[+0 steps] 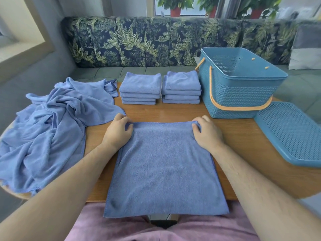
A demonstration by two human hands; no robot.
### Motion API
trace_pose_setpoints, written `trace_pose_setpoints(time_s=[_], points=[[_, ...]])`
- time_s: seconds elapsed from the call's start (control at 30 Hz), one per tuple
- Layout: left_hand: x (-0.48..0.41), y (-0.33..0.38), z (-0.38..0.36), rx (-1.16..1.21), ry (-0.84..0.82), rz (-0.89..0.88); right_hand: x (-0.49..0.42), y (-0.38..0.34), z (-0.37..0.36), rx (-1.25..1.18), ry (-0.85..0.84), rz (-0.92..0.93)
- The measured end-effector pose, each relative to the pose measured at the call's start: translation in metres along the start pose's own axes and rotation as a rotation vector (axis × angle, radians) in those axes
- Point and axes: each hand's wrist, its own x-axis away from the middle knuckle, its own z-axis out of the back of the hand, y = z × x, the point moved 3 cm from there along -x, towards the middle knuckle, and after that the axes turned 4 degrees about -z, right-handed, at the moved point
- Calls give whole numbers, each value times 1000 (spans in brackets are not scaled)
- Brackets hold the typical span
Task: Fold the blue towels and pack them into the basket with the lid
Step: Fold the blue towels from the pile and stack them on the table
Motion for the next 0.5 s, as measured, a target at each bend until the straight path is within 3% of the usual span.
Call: trace_pose_setpoints(time_s=[0.2,0.5], points=[[1,1,3,-91,69,6,0,-1,3,-209,93,90],[2,3,13,161,160,-29,0,2,9,-337,156,73]])
